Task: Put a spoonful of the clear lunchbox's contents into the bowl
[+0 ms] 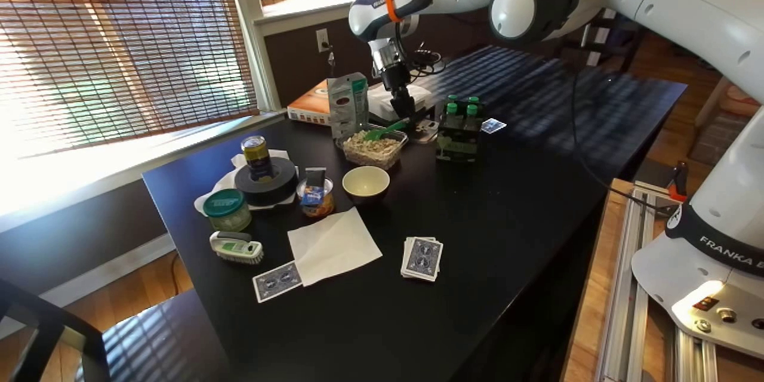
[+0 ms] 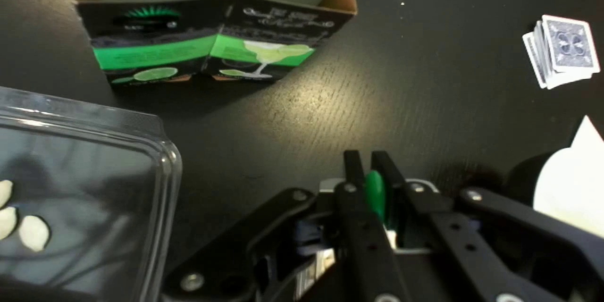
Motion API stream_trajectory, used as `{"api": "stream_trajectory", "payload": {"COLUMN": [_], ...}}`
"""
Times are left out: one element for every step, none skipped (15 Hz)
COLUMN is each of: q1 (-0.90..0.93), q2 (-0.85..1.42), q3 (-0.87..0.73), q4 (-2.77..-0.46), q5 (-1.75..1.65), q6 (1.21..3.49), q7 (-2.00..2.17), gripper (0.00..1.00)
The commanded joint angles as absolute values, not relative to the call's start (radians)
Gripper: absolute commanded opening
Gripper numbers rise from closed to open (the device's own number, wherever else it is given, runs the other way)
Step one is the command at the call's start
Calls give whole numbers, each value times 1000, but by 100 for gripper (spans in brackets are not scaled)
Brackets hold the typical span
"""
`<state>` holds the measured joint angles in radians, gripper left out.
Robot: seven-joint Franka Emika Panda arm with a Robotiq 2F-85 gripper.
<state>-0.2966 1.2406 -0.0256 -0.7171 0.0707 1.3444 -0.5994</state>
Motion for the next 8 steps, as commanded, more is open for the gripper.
{"api": "stream_trajectory", "payload": {"q1": [-275, -271, -269, -268, -269, -270, -271, -271], "q2": [1218, 1219, 1220, 1223, 1226, 1231, 1235, 1238], "q3": [-14, -11, -8, -8, -7, -6, -8, -9], "q4": [-776, -781, -785, -787, -787, -783, -782, -780], "q5": [71, 75, 78, 78, 79, 84, 87, 87], "q6": [1304, 1283, 1261, 1231, 1198, 1158, 1131, 1103], "q7": [-614, -610, -607, -602, -597, -585, -575, -568], "gripper": [3, 3, 3, 3, 3, 3, 3, 3]}}
